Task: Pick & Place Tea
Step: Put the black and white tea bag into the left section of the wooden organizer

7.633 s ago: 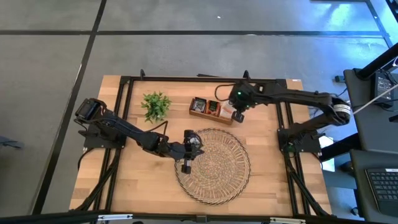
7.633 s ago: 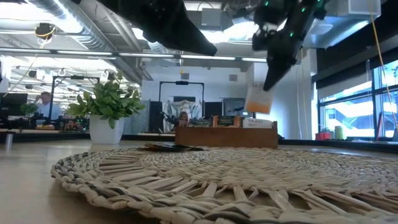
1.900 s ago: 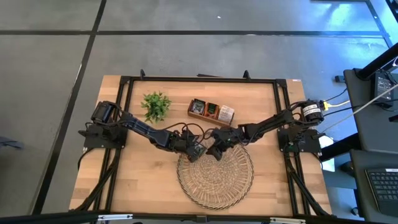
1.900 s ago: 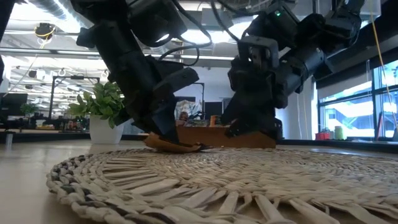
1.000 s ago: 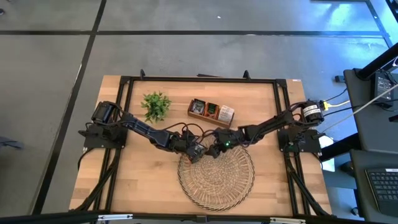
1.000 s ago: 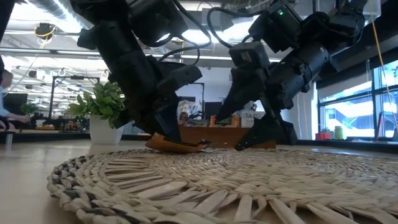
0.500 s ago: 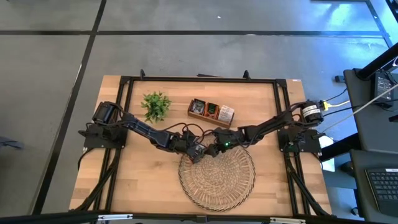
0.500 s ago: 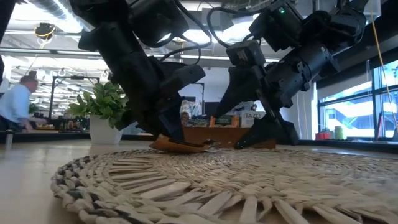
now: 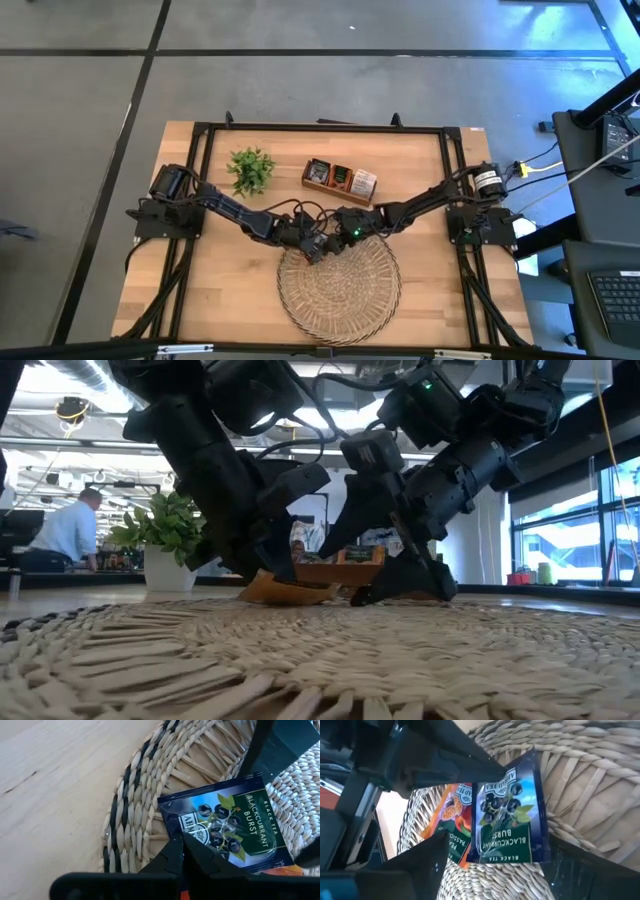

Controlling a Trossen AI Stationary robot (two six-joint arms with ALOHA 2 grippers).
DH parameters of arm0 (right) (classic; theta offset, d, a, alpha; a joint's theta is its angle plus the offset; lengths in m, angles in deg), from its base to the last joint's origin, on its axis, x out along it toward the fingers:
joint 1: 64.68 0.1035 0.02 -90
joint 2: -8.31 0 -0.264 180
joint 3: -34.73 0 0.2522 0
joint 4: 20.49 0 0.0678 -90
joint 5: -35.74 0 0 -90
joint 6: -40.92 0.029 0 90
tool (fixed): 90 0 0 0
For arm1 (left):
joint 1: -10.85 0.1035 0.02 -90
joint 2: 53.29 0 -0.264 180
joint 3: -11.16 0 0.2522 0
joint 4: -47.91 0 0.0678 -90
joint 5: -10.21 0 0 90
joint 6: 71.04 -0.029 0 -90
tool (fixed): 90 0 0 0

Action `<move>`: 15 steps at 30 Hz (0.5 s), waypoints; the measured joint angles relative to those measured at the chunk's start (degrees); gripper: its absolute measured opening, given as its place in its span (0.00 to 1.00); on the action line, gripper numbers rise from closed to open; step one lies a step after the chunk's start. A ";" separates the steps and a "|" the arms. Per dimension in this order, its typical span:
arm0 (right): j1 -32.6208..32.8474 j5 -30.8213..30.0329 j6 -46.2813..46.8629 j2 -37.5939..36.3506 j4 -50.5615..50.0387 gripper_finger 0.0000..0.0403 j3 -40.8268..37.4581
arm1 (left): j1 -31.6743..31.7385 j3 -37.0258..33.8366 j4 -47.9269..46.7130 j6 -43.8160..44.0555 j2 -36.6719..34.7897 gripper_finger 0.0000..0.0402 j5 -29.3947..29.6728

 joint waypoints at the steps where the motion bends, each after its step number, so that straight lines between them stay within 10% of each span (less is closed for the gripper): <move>1: -0.16 0.15 0.07 0.00 -0.02 0.70 0.02 | -0.06 0.00 0.01 -0.02 0.00 0.01 -0.04; 15: -0.68 1.85 -5.45 0.02 -1.88 0.28 0.07 | -0.28 0.04 0.03 -0.98 0.04 0.01 0.36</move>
